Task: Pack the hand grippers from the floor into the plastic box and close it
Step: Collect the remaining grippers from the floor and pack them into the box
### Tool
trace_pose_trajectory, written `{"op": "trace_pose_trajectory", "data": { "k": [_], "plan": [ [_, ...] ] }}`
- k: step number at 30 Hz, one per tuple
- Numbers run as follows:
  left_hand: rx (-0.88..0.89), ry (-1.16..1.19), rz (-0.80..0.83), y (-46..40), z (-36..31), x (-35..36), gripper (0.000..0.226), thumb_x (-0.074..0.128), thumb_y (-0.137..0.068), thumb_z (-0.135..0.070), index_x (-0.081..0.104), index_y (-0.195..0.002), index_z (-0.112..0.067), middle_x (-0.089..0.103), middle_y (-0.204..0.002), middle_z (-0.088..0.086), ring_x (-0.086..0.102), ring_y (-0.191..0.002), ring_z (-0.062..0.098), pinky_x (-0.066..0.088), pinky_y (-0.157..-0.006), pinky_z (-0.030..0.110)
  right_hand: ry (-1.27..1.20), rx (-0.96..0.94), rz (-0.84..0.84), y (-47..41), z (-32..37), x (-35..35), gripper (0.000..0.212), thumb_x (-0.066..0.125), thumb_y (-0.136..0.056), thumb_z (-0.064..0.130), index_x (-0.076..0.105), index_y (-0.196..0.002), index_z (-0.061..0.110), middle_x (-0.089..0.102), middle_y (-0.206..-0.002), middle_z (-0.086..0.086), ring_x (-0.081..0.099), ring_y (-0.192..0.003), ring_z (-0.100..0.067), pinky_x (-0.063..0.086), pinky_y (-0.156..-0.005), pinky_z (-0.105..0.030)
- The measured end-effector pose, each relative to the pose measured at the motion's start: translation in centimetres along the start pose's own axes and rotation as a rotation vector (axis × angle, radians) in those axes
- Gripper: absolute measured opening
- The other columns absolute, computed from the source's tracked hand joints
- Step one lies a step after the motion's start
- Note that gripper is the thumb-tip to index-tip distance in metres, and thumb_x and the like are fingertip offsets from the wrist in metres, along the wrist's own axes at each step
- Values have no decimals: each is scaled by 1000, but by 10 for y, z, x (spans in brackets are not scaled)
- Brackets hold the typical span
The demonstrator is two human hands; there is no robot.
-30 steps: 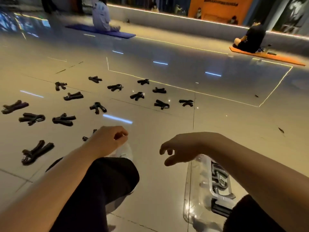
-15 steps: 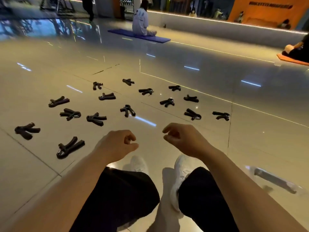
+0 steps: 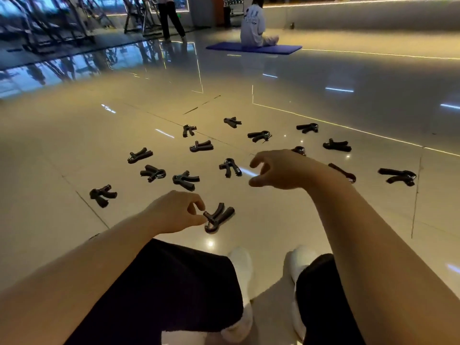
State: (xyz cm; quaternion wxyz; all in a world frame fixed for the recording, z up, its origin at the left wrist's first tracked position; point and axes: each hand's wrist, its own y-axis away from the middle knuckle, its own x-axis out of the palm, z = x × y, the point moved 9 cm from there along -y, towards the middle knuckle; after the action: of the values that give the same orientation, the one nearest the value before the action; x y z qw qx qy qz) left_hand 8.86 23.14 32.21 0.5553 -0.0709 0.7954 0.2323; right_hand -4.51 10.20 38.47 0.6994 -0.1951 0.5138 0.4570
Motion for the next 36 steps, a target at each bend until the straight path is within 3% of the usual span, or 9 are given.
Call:
{"op": "trace_pose_trajectory", "data": {
  "k": [4, 7, 11, 16, 22, 28, 31, 33, 36],
  "plan": [
    [-34, -44, -66, -8, 34, -45, 31, 58, -86, -45, 55, -113, -30, 58, -92, -15, 57, -89, 6, 49, -87, 30, 138, -147, 107, -36, 33, 25, 44, 62, -88, 36, 51, -128, 23, 58, -121, 0, 48, -97, -10, 40, -86, -26],
    [-103, -82, -47, -17, 82, -33, 32, 56, -87, -46, 55, -114, -30, 58, -94, -14, 56, -89, 7, 48, -82, 27, 213, -180, 103, -72, 34, 33, 38, 62, -87, 39, 55, -122, 26, 62, -114, 3, 46, -91, -8, 39, -81, -24],
    [-185, -123, 101, -42, 152, 18, 35, 55, -87, -47, 54, -118, -30, 55, -96, -11, 53, -87, 8, 44, -77, 24, 317, -141, 134, -129, 24, 62, 38, 59, -89, 37, 54, -124, 23, 60, -117, 1, 50, -97, -11, 40, -83, -25],
    [-334, 10, 115, -68, 222, 67, 38, 51, -89, -48, 52, -122, -29, 57, -105, -8, 52, -93, 10, 45, -79, 27, 628, -132, 479, -162, 0, 170, 36, 56, -91, 30, 53, -125, 20, 55, -124, -1, 54, -112, -21, 48, -92, -35],
    [-370, -22, 213, -100, 267, 103, 42, 46, -90, -49, 46, -127, -31, 53, -120, -6, 52, -104, 13, 46, -80, 30, 572, -87, 649, -203, -31, 232, 45, 51, -94, 35, 43, -135, 19, 46, -135, -4, 47, -120, -23, 44, -95, -35],
    [-432, -11, 160, -151, 311, 101, 48, 50, -90, -44, 40, -134, -28, 46, -130, -2, 46, -114, 18, 48, -87, 38, 349, 117, 613, -246, -73, 285, 49, 52, -93, 33, 38, -137, 20, 43, -135, -5, 45, -121, -25, 43, -95, -36],
    [-489, 46, 186, -173, 328, 129, 58, 53, -89, -40, 31, -141, -26, 38, -138, 0, 38, -124, 22, 45, -93, 39, 318, 93, 662, -253, -79, 328, 45, 48, -93, 34, 40, -135, 20, 41, -134, -6, 42, -122, -27, 42, -94, -37],
    [-530, 103, 227, -186, 341, 152, 62, 57, -87, -37, 30, -142, -25, 34, -142, 2, 35, -127, 24, 42, -98, 41, 295, 61, 582, -269, -78, 343, 43, 44, -94, 35, 39, -135, 21, 36, -139, -4, 37, -125, -26, 41, -93, -37],
    [-592, 142, 243, -205, 363, 174, 64, 59, -85, -34, 30, -142, -23, 33, -143, 4, 34, -127, 25, 40, -99, 42, 274, 56, 434, -306, -79, 347, 57, 55, -88, 31, 33, -139, 21, 29, -144, -4, 29, -133, -26, 40, -96, -37]
  ]
}}
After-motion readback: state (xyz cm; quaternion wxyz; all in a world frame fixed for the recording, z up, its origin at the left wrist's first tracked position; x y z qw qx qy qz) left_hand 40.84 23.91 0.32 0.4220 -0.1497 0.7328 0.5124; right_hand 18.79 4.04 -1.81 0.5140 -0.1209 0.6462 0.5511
